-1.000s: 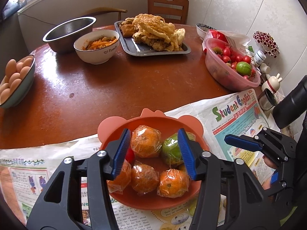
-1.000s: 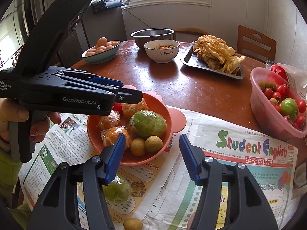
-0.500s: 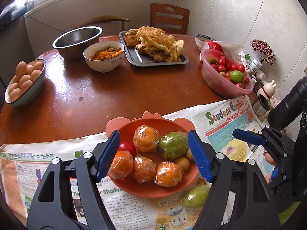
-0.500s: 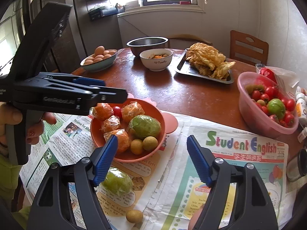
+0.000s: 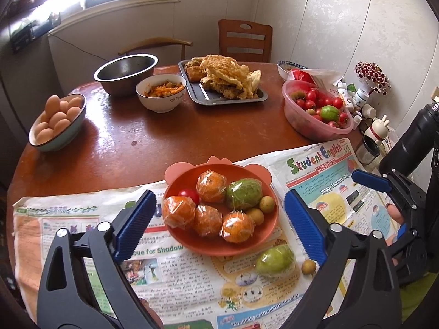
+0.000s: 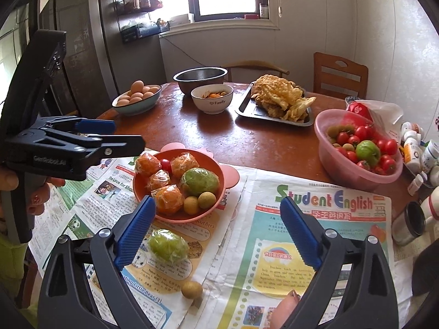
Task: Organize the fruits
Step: 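Withdraw both open tools from the bowl toward the remaining fruits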
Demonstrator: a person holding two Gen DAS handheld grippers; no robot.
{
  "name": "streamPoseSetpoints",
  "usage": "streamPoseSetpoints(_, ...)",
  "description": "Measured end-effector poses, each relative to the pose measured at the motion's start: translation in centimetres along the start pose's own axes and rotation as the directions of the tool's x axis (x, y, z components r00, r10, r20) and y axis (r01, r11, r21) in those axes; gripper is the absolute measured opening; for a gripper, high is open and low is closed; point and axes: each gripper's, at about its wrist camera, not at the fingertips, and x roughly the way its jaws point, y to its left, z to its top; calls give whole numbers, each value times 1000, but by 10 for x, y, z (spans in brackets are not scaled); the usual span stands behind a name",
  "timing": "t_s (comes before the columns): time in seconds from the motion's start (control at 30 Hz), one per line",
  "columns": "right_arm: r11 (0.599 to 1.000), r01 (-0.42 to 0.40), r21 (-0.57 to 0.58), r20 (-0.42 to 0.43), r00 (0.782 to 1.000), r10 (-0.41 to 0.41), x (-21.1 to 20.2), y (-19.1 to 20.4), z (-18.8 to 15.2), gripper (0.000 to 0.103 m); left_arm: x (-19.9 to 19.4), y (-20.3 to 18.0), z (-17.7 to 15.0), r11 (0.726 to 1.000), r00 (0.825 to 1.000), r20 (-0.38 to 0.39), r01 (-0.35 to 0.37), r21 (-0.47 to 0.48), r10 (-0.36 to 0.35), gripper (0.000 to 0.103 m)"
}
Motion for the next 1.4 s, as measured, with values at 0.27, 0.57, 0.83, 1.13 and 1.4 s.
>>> streamPoseSetpoints(0.27, 1000, 17, -9, 20, 1000, -16, -20, 2, -9, 94, -20, -3, -15, 1000, 1000, 19, -20, -14, 21, 92)
streamPoseSetpoints(0.57, 999, 26, -20, 20, 999, -26, -34, 8, -28, 97, -30, -12, -33, 1000, 999, 21, -26, -15, 26, 93)
streamPoseSetpoints(0.83, 999, 40, -32, -5, 999, -40, -33, 14, -48, 98, -29, -17, -54, 1000, 1000, 1, -18, -19, 18, 93)
streamPoseSetpoints(1.13, 998, 52, -30, -41, 998, -53, -26, 17, -71, 98, -23, -18, -78, 1000, 1000, -29, -12, -23, 11, 93)
streamPoseSetpoints(1.4, 998, 60, -35, -62, 996, -62, -22, 23, -87, 98, -17, -18, -95, 1000, 999, -51, -7, -16, 6, 93)
